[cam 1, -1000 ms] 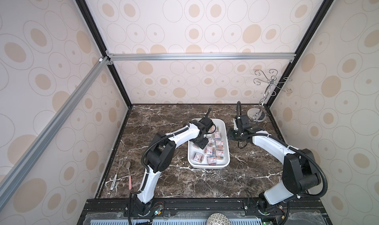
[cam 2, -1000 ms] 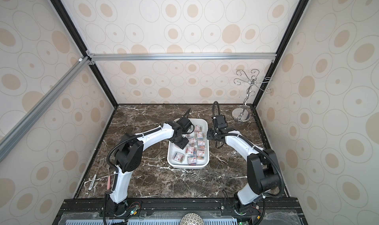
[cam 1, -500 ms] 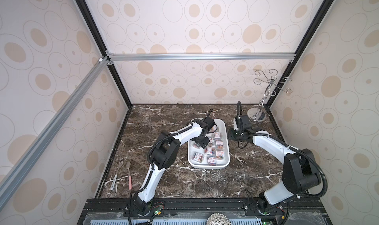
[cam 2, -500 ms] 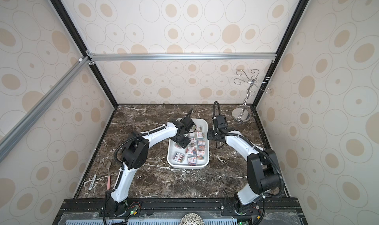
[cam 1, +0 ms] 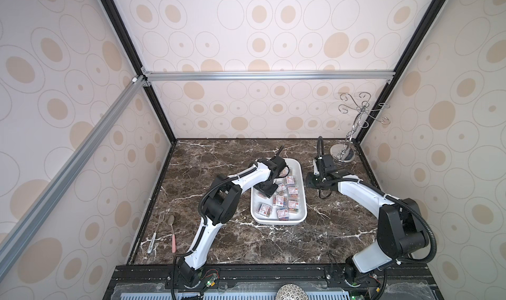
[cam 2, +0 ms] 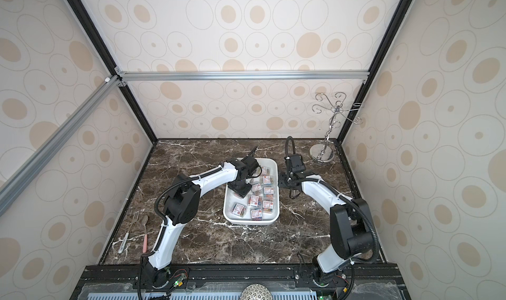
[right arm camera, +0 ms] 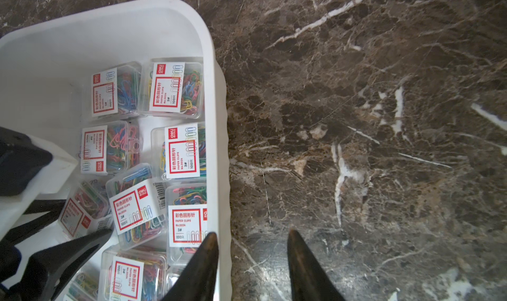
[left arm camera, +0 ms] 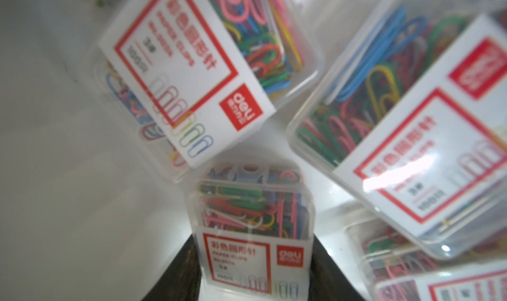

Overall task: Take the paper clips out of the storage box
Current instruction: Pick up the boxed paper clips from the storage box.

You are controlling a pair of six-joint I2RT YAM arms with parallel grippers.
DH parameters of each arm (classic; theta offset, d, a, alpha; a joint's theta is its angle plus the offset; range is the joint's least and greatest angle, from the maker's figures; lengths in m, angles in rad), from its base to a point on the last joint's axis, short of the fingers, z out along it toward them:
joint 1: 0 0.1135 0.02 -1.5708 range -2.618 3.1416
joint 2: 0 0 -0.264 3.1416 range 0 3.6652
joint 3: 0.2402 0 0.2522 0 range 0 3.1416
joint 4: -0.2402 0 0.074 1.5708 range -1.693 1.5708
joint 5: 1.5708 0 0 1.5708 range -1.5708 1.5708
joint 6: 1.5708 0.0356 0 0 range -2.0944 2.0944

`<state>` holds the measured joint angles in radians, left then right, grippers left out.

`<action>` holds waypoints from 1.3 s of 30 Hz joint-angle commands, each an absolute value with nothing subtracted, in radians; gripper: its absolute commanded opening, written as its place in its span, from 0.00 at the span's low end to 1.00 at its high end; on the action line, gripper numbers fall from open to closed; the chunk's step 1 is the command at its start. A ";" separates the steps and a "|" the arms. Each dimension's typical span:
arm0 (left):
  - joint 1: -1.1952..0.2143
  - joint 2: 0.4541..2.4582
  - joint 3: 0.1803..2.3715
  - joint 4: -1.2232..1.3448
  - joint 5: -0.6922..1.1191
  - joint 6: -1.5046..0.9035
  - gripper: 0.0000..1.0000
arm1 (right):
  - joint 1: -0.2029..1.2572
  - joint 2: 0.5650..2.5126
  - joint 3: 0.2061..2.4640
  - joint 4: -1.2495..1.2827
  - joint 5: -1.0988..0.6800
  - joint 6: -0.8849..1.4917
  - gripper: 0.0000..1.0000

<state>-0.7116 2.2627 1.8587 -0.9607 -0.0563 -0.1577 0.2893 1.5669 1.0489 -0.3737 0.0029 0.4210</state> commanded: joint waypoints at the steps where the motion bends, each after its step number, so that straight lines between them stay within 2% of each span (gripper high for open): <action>1: -0.705 2.261 1.907 -0.975 -0.030 -0.142 0.53 | 0.285 1.544 1.037 -0.385 0.009 0.417 0.43; 5: -0.705 2.266 1.897 -0.993 -0.060 -0.143 0.62 | 0.286 1.536 1.032 -0.385 0.013 0.417 0.43; 12: -0.689 2.285 1.876 -0.994 -0.046 -0.115 0.63 | 0.286 1.527 1.029 -0.392 0.015 0.415 0.42; 25: -0.672 2.290 1.857 -0.984 -0.002 -0.086 0.47 | 0.286 1.500 1.013 -0.406 0.039 0.410 0.42; 32: -0.668 2.274 1.917 -0.994 -0.010 -0.081 0.48 | 0.285 1.496 1.010 -0.400 0.022 0.411 0.42; 39: -0.666 2.262 2.023 -1.044 0.003 -0.072 0.44 | 0.286 1.491 1.004 -0.400 0.028 0.408 0.42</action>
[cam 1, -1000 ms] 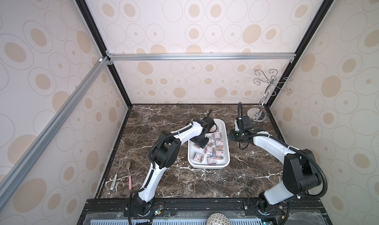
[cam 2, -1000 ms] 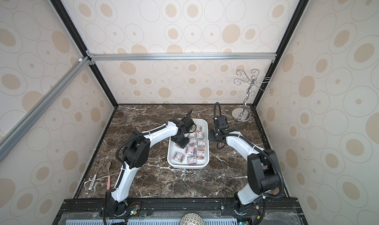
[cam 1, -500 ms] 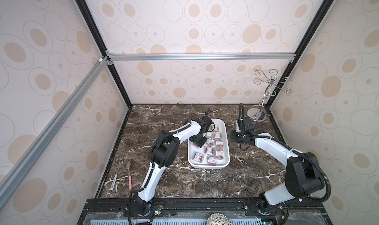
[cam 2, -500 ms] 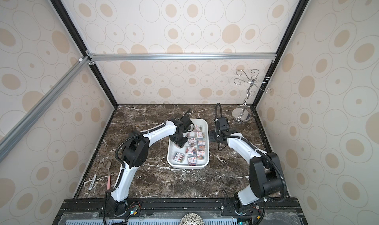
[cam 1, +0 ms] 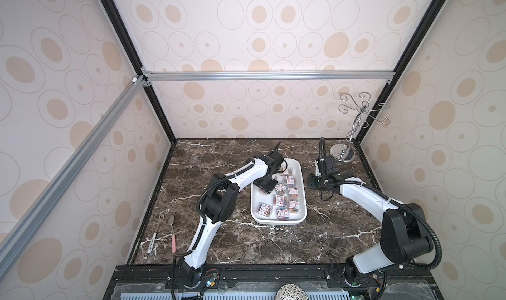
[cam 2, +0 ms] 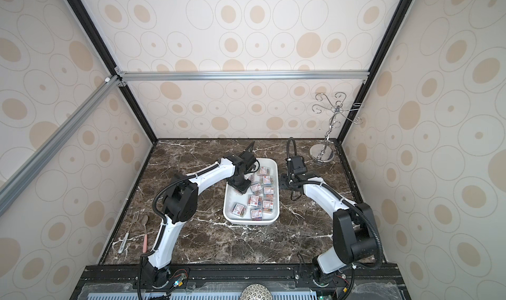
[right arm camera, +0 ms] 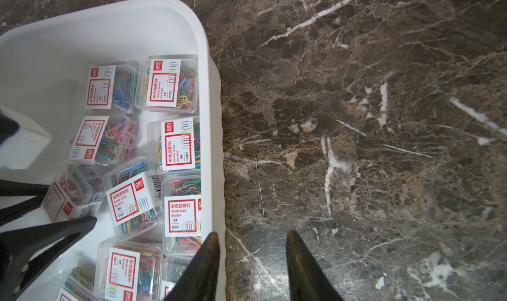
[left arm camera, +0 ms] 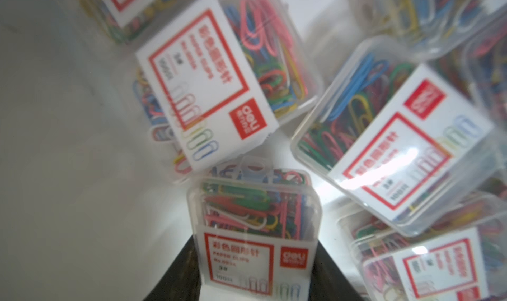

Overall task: Take the paper clips out of the storage box
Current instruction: Pick up the boxed paper clips from the storage box.

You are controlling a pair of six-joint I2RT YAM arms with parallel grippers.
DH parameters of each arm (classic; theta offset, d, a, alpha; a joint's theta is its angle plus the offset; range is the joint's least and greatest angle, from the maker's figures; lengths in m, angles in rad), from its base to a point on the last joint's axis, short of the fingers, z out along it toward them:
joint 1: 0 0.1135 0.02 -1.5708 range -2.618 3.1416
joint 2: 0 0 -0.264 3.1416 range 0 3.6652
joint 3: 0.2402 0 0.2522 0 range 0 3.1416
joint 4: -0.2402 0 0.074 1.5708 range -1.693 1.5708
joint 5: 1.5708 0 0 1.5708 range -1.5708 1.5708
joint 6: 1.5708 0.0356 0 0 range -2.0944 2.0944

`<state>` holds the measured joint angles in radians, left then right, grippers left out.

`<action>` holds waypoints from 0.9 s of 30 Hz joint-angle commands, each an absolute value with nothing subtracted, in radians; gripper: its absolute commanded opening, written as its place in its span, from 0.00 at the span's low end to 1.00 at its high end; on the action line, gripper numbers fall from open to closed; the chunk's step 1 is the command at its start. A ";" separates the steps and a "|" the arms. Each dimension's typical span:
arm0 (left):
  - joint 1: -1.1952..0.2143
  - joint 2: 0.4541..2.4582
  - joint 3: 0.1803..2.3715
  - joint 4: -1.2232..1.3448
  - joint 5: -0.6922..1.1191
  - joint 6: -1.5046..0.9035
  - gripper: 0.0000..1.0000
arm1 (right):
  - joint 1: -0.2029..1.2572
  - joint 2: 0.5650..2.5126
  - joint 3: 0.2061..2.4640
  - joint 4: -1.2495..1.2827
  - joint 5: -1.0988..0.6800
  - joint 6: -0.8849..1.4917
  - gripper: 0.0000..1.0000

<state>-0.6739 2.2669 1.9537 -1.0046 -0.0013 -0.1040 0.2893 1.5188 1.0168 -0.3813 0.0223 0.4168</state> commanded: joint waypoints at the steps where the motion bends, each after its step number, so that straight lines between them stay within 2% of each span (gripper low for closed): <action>1: -0.666 2.259 2.029 -1.046 0.003 -0.071 0.44 | 0.286 1.492 1.004 -0.401 0.027 0.409 0.42; 13: -0.632 2.254 2.188 -1.083 -0.024 -0.098 0.43 | 0.285 1.498 0.997 -0.389 0.026 0.413 0.42; 22: -0.558 2.311 2.381 -1.107 -0.023 -0.110 0.43 | 0.286 1.495 1.000 -0.398 0.029 0.407 0.42; 27: -0.486 2.316 2.398 -1.114 -0.048 -0.123 0.43 | 0.286 1.496 1.003 -0.400 0.032 0.405 0.42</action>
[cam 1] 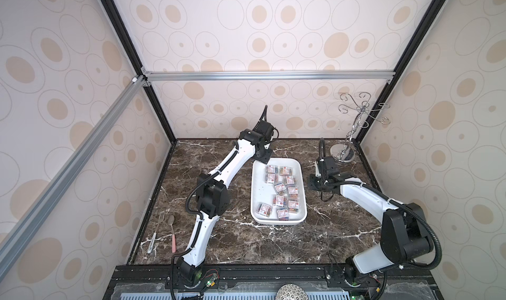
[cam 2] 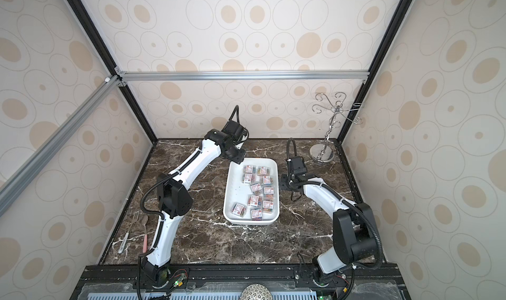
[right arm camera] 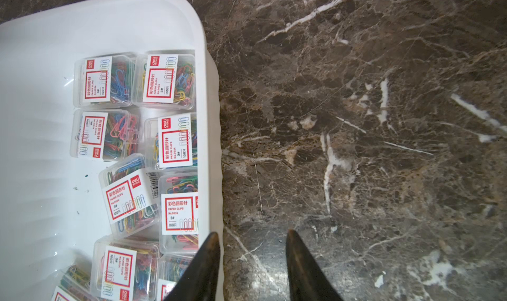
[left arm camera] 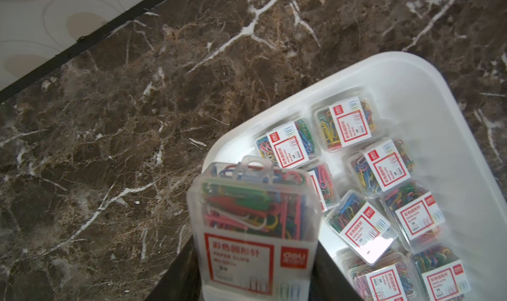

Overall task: Take the paper clips out of the storage box
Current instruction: Place the boxed paper clips at the center of the board.

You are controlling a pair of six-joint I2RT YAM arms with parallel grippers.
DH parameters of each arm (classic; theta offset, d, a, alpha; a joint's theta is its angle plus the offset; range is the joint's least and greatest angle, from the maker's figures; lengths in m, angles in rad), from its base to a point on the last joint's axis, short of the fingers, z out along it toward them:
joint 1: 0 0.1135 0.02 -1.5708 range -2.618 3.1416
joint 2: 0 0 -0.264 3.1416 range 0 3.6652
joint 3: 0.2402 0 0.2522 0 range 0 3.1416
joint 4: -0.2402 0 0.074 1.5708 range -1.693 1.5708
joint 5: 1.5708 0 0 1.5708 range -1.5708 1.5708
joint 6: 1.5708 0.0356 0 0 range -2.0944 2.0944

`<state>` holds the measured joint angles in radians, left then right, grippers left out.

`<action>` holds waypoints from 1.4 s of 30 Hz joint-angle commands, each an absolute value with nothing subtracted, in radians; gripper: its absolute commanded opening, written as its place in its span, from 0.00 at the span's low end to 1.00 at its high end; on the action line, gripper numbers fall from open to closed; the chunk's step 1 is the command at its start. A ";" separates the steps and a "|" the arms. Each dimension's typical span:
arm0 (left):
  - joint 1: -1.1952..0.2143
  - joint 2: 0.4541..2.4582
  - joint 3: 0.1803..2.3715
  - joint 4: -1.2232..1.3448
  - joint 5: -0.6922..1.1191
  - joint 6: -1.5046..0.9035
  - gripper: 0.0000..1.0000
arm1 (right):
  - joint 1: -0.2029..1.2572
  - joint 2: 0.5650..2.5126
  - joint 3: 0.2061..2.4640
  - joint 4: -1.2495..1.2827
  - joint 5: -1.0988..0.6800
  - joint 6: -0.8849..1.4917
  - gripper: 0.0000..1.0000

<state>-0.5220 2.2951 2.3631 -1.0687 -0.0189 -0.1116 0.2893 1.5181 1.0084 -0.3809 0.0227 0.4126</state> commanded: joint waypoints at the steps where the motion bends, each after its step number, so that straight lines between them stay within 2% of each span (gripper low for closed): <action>1: -0.472 2.316 2.396 -1.115 -0.058 -0.123 0.43 | 0.285 1.496 1.005 -0.402 0.032 0.405 0.42; 11: -0.317 2.315 2.302 -1.079 -0.099 -0.100 0.43 | 0.284 1.497 1.015 -0.416 0.042 0.396 0.42; 32: -0.027 2.168 1.825 -0.864 -0.108 0.028 0.43 | 0.255 1.512 1.024 -0.433 0.061 0.391 0.42; 42: 0.058 2.179 1.831 -0.887 -0.086 0.086 0.41 | 0.262 1.532 1.051 -0.420 -0.047 0.368 0.41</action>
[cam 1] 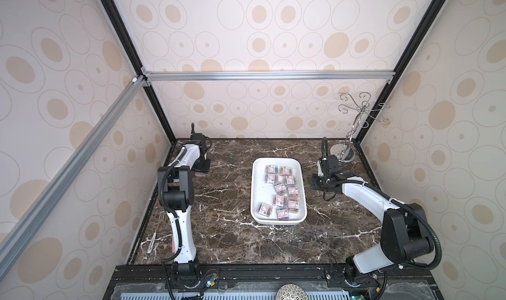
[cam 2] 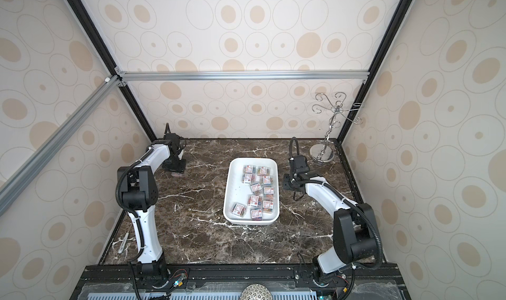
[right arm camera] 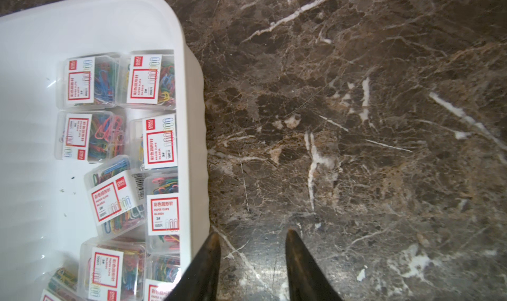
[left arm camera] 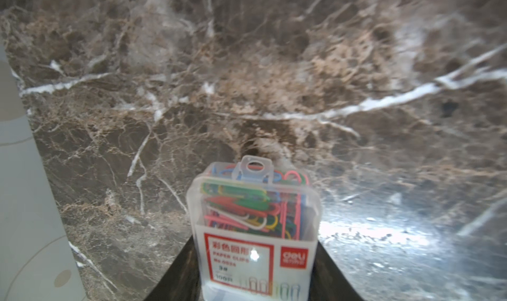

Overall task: Take the paper clips out of the storage box
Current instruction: Place the boxed paper clips at the center of the board.

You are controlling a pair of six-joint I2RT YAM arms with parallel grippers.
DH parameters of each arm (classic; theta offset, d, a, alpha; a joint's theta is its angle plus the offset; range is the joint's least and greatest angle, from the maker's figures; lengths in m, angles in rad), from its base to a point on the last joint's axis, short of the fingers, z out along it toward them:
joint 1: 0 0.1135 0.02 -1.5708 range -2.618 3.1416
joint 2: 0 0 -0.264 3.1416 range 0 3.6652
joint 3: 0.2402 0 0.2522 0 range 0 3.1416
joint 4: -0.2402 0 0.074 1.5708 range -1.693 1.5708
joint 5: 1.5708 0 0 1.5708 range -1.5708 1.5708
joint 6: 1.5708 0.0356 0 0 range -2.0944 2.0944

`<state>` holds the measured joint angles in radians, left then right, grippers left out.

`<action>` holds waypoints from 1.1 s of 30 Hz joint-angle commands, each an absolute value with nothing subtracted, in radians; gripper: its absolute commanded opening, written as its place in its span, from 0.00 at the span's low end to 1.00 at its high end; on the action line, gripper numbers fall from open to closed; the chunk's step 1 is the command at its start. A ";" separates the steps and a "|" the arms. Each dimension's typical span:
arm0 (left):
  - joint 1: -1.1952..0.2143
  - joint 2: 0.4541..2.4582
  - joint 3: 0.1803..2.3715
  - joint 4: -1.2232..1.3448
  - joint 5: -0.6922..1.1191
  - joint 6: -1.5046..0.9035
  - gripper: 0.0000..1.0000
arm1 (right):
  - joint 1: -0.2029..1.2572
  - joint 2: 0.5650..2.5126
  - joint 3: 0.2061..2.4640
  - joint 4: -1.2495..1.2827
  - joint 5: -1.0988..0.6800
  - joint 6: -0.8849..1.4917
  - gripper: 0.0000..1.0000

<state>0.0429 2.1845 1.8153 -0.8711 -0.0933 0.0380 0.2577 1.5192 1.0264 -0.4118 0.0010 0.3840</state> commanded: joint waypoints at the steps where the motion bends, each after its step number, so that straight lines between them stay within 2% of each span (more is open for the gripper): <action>1: 0.066 2.183 1.831 -0.886 -0.086 0.089 0.41 | 0.264 1.534 1.053 -0.420 -0.045 0.370 0.41; 24: 0.090 2.261 1.811 -0.920 -0.092 0.118 0.44 | 0.275 1.539 1.058 -0.429 -0.051 0.378 0.41; 33: 0.092 2.261 1.811 -0.916 -0.082 0.107 0.65 | 0.324 1.556 1.069 -0.440 -0.012 0.356 0.41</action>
<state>0.0807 2.2478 1.8065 -0.8886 -0.0948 0.0944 0.3119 1.5375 1.0439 -0.4198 -0.0296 0.3687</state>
